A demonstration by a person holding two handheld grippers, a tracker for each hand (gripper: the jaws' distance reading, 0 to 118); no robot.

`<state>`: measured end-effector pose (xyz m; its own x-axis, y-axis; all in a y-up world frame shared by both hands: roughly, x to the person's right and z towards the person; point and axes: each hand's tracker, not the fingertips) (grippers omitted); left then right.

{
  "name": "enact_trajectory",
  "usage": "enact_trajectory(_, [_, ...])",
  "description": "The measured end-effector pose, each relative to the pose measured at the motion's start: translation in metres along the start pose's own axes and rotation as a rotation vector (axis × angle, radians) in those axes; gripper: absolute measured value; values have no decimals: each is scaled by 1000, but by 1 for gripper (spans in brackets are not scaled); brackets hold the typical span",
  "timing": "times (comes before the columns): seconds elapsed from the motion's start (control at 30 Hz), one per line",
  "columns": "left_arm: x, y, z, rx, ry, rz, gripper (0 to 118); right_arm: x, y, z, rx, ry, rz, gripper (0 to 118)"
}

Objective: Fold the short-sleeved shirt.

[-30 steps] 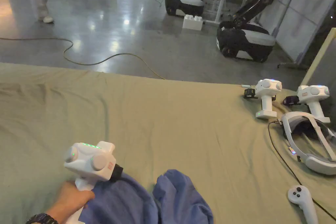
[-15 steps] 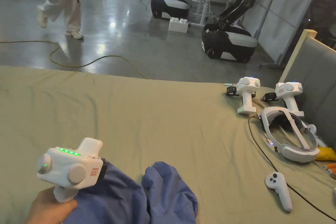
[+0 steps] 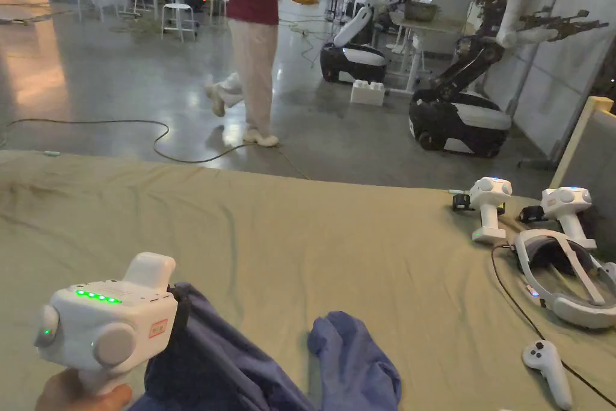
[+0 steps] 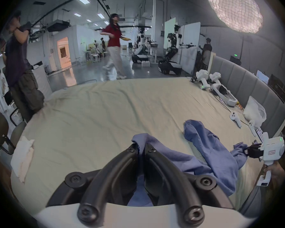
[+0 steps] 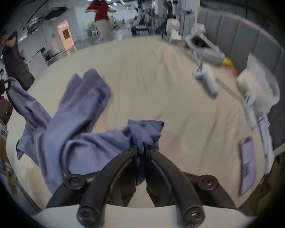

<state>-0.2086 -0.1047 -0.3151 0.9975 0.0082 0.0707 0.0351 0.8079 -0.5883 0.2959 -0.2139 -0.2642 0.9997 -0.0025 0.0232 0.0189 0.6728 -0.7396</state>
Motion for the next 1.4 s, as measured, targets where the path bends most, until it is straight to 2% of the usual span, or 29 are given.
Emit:
enact_trajectory(0.1, [-24,20,30,64,46,17,8,-3,27,39,122,22,10,8])
enact_trajectory(0.2, [-48,44,59,128,96,5,8,-5,58,72,235,-33,70,8])
enact_trajectory(0.3, [-74,66,84,168,147,4,8,-3,91,101,325,-56,92,8])
enact_trajectory(0.43, [-111,93,111,215,210,53,8,10,136,128,402,-105,76,8])
enact_trajectory(0.6, [-147,119,133,242,262,126,8,21,187,162,473,-116,28,8])
enact_trajectory(0.93, [-147,181,118,260,252,148,8,-8,299,180,582,-132,62,8])
enact_trajectory(1.1, [-155,211,112,284,246,205,8,-7,345,180,598,-141,58,8])
enact_trajectory(1.2, [-159,226,109,302,252,210,8,-3,363,181,623,-134,38,8])
enact_trajectory(1.4, [-158,229,100,329,265,174,8,-2,372,179,653,-131,55,8])
